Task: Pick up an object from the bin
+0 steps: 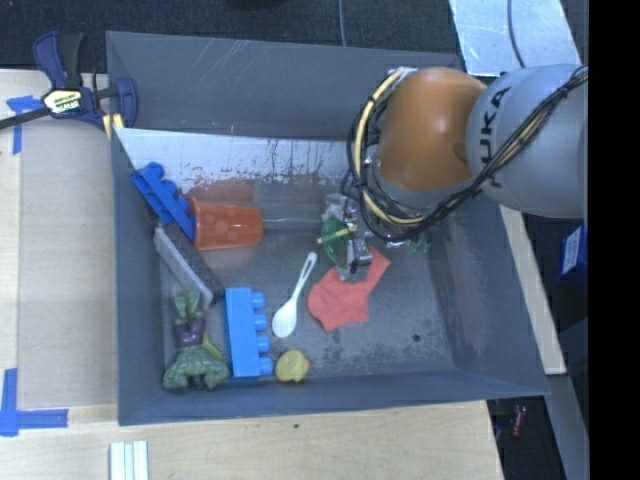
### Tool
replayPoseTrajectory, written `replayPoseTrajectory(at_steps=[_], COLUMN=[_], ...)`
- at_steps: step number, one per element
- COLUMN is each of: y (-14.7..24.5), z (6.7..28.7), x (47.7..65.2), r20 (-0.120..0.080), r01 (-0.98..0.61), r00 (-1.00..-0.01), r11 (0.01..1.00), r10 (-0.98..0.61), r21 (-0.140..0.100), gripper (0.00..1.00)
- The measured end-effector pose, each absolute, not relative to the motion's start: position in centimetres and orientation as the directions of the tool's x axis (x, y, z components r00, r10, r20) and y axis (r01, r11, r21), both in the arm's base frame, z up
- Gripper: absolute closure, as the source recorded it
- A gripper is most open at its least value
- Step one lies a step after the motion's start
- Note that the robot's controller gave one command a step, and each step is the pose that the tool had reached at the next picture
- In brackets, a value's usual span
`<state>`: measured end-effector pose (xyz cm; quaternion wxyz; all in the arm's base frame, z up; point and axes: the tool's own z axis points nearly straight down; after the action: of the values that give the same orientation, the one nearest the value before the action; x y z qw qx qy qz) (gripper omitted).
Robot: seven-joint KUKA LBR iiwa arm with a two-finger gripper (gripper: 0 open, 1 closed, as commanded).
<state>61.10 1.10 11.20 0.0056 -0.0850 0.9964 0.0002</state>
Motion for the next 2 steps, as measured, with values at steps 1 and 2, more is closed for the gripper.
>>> replayPoseTrajectory(at_steps=[1, 2], y=[0.3, -1.9], z=[15.9, 11.4], x=[60.3, 60.9], r20=[-0.010, -0.015], r01=[-0.154, -0.100], r00=[-0.988, -0.995], r11=[0.988, 0.995], r10=[-0.154, -0.100], r21=[0.000, 0.000], gripper=[1.00, 1.00])
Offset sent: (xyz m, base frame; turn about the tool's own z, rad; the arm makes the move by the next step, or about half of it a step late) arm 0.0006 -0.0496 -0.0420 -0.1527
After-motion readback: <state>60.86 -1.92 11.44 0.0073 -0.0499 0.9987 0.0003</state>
